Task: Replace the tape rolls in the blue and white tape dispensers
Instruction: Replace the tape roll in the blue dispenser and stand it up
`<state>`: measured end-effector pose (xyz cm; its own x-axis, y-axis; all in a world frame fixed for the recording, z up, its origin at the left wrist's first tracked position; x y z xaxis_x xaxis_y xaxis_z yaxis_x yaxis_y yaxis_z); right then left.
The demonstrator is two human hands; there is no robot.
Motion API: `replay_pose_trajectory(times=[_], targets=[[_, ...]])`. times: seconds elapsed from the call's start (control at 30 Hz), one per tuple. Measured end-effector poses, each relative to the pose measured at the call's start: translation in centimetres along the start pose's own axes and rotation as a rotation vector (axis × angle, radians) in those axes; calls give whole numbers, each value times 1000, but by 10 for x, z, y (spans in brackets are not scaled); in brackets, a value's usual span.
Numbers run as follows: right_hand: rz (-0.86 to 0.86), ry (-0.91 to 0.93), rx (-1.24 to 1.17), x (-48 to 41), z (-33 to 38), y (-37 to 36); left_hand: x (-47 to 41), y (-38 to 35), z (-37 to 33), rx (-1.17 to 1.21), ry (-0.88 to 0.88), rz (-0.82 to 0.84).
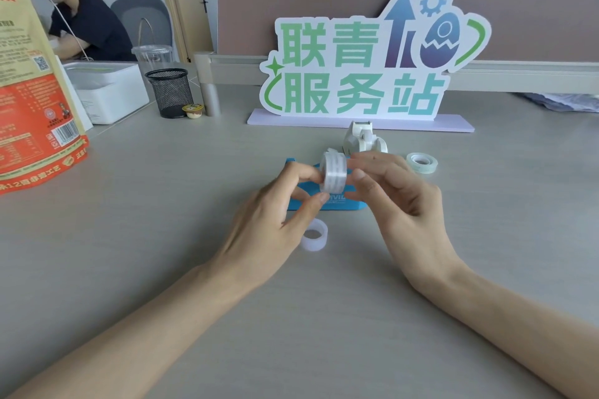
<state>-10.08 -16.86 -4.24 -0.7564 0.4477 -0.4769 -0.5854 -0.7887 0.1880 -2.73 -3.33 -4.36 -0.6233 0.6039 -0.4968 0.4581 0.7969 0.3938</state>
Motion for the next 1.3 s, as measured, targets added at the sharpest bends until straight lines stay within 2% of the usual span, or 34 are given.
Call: replay_pose_trajectory(times=[0.13,0.3,0.57,0.73,0.87,1.03,1.3], targets=[[46,-46,-45,0,1,-5,0,7,-5,-63,-61,-79],[92,-52,-17,0,1,-10,1,12,1,-84,-27,-127],[74,-39,60,1,1,-9,-1,7,1,-38,-33,-78],[124,-67,4,1,-4,-13,-3,10,9,-3,13,-91],[181,-2,12,3,4,-19,-4,11,9,5,24,-98],[118,24,62,1,4,-13,-5,14,8,27,41,-113],[83,142,278,5,9,-10,-3,18,7,106,106,-163]])
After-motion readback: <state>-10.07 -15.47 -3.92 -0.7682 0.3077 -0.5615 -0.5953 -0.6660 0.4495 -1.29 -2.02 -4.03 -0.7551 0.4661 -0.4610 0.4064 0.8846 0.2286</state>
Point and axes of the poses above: each hand's wrist, its own x-axis away from the middle knuckle, its own y-axis out of the back of the hand, z = x × y, the point moved 9 cm from there along -x, towards the middle knuckle, and after that the axes turned 9 degrees about x, right-handed, at the moved point
